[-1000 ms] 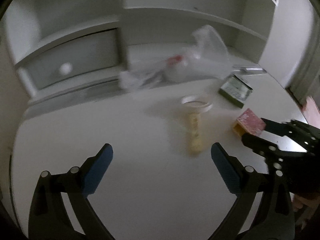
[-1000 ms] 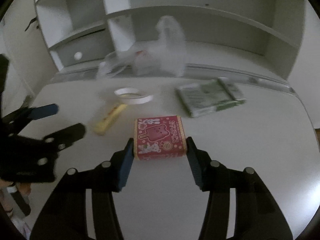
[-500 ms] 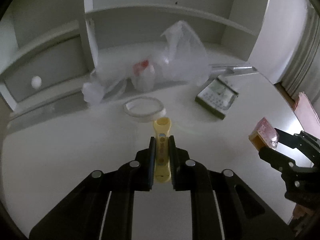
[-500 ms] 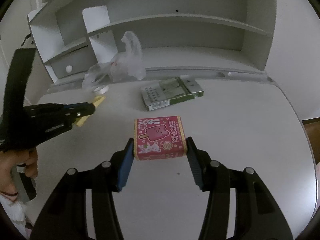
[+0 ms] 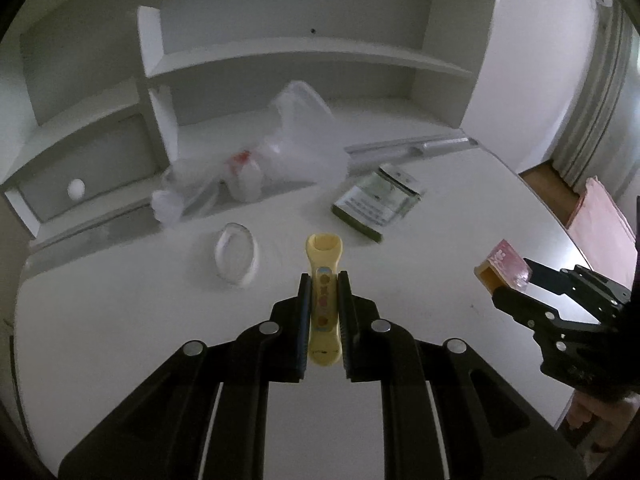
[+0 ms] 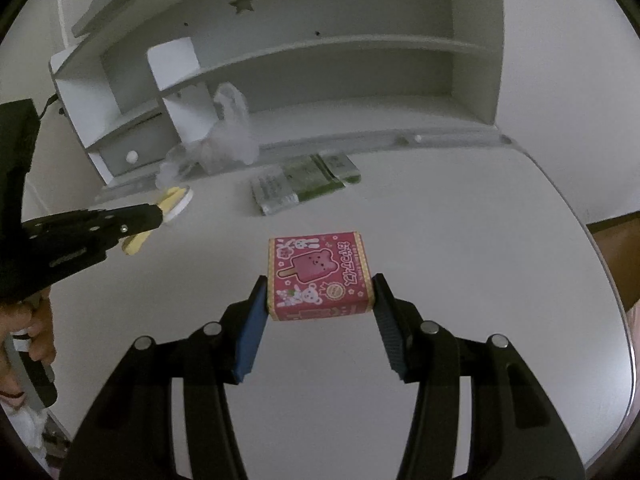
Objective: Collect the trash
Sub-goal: 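Carry the yellow stick and pink box over the black trash bin with both tools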
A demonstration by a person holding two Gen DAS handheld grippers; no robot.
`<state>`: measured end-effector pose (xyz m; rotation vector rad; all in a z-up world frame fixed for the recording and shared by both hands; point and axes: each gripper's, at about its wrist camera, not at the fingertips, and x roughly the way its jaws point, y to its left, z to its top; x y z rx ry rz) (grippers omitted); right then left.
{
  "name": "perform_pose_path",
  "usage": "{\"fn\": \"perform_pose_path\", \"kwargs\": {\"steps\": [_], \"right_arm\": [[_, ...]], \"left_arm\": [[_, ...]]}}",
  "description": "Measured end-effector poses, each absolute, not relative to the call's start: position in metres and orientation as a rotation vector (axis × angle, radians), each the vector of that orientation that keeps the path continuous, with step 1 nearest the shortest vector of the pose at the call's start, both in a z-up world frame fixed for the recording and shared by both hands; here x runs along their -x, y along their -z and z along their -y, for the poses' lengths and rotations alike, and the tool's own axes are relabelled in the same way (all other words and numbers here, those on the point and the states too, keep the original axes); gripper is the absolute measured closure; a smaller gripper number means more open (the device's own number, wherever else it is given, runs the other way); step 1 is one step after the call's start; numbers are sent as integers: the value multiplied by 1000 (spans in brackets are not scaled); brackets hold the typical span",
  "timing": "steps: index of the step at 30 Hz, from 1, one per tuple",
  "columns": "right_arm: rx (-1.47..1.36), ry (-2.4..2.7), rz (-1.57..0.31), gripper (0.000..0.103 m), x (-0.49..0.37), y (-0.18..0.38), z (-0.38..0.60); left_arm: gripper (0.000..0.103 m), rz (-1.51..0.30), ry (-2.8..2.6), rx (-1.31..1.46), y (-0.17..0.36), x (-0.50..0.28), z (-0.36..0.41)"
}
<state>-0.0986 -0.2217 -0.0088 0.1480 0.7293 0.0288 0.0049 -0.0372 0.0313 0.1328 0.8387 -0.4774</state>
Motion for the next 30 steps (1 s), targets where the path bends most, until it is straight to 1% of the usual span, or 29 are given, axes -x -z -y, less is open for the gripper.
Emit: {"fn": "perform_pose_path", "kwargs": {"steps": [4,9,12,14,18,19,21,24,27,30], "right_arm": [[-193,-26,-759,52,104,21,240],[-237,0,-695,52,138,-2,288],[-303,22,-652,52,176,-16,335],[-343,65,-620,52,217,-25,376],[-438,172,-618,52,296,-20,456],[-465,193,-642,52,314,-11,477],[-507,242,-712,52,342,14,511],[-603,291,-829,52,374,74,553],[-738,305,-956,52,392,153,584],[-914,262,-1070,52,399,242,605]], "left_arm": [[91,-884,512,-126,-18,4,55],[91,-880,617,-149,-25,25,109],[91,-848,742,-192,-38,52,166],[91,-829,850,-229,-44,80,213],[91,-814,1070,-328,-45,149,303],[91,-829,1154,-364,-39,175,333],[91,-857,1233,-416,-26,205,367],[91,-937,1341,-526,16,254,417],[91,-1078,1374,-612,78,282,454],[91,-1126,1270,-764,156,291,483]]}}
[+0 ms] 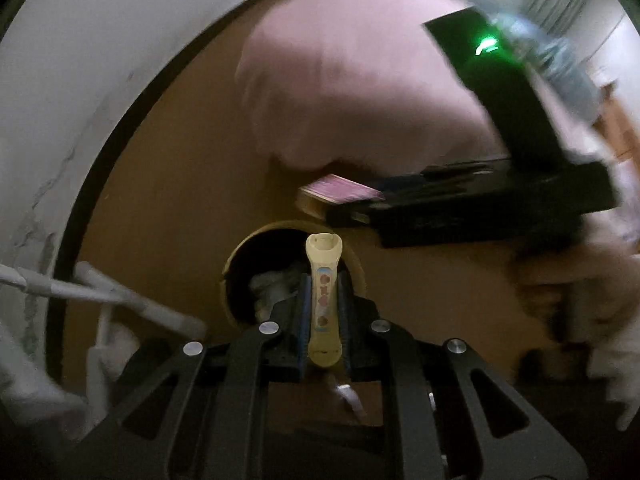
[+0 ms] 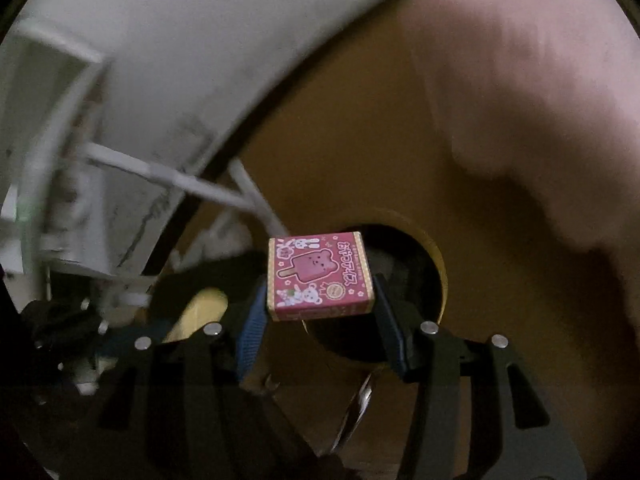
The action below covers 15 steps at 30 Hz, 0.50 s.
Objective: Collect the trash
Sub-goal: 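Carry the yellow stick and pink box over the black trash bin with both tools, then open both tools to drop the stick and box into the bin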
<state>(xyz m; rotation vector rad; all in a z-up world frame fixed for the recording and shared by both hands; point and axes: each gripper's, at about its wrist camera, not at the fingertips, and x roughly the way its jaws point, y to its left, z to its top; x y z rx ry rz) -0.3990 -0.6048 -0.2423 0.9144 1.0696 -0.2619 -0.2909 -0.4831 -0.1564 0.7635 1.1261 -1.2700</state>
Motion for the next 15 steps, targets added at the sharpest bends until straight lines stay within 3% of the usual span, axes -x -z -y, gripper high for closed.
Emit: {"fn": "perform_pose_path", "kwargs": {"steps": [3,6,15], "right_arm": [[-1042,278,-1186,52,399,333,615],[-1102,329,-1315,52,405,401,615],[-1215,310,-1304,52,411,435,605]], "left_arm": [[91,-1318,1127,-828,257,273,508],[91,-1423,1050,-857,308,264,512],[91,-1518,977,-848,345,250,506]]}}
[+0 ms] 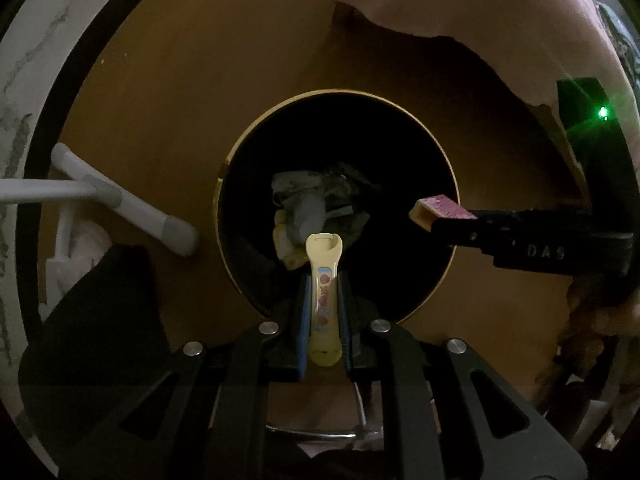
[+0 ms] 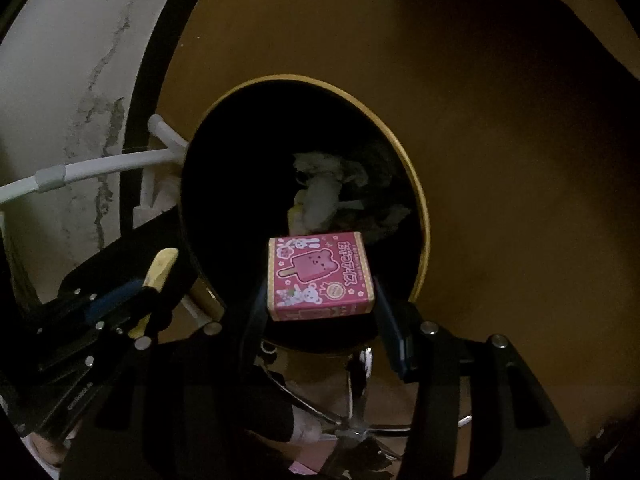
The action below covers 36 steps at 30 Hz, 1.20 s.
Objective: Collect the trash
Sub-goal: 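Open both tools to drop the stick and box into the bin, then move both tools back toward the desk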
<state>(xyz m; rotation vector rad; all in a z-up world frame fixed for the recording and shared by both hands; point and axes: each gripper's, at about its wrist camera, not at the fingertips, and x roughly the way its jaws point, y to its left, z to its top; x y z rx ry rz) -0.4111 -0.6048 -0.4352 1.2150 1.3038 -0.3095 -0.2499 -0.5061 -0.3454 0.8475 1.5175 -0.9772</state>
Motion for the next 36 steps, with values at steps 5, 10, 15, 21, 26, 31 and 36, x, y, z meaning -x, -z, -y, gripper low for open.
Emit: {"fn": "perform_pose_path", "kwargs": {"steps": [5,10,15,21,26,31,36], "right_arm": [[-1277,287,-1226,16,407,417,620],[-1291,373,-1096,15,422,376,642],[-1139,658,-924,12,452,287,663],[-870,856,-610,7,474,134,660],[-654,870,-419,7,455,42,602],[-437,761,-451,7,376,7,536],[-303,550,-530,7,280,-1,464]], "left_arm": [[59,-1513,1037,-780,331,254,508],[7,-1419,1092,-702,306,261,505],[7,-1189,1210,-667,224,287,499],[7,-824,1382,-481,73,305,454],[7,-569,1286,-327,-29,276,376],[7,-572,1012,-207,-60,202,277],[7,-642,620,-110,-51,120,142]]}}
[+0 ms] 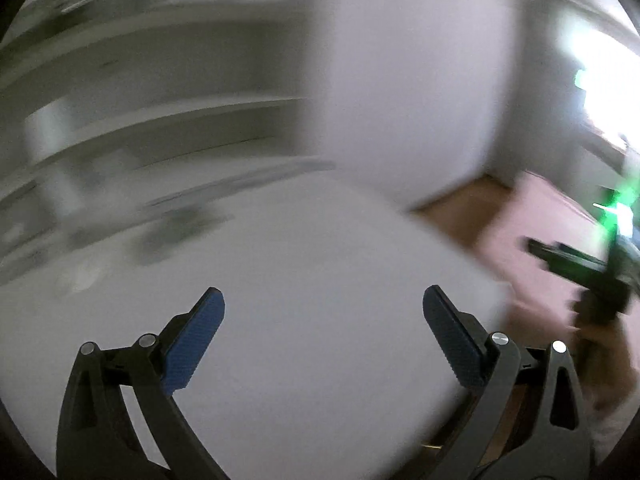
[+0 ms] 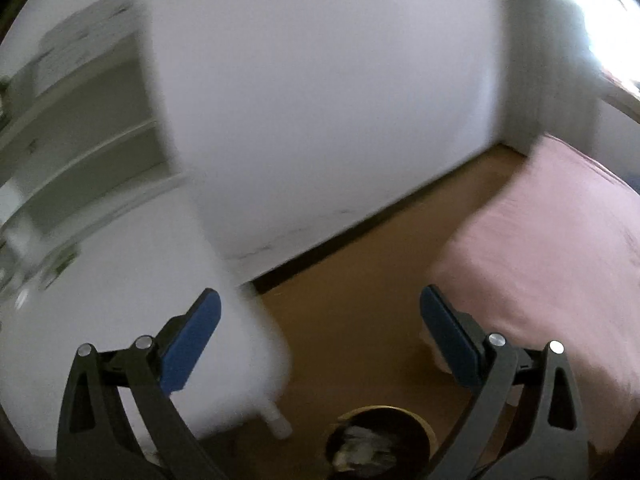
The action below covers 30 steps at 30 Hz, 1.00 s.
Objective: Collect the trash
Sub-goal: 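Move both tools back toward the desk, then grasp the white plastic ring with the left tool while the right tool grasps the cigarette box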
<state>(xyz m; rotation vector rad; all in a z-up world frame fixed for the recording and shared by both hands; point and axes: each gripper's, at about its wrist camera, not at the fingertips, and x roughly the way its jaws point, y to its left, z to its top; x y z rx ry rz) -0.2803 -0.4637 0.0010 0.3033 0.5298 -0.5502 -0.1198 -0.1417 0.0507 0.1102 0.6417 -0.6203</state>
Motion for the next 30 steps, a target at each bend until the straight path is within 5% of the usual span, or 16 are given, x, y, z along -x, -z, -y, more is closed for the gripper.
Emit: {"fn": "perform_pose_path", "kwargs": {"steps": [8,21,25,29,30], "right_arm": [[-239,243,-607,7,164,-2,349],[-18,27,-747,7,55,10,223],[0,19,-745,7,35,6,211],[-89,75,-761,7,9,1,215],[-114,93,-769,7,2,0,215]], "left_arm": [[7,-768,229,94,-27,38,-44],[8,-891,371,-47,5,-47,0],[29,-886,356,-161,10,-58,20],[66,-848,361,-195,9,-64,28],[66,-850,369,-179,9,-65,27]]}}
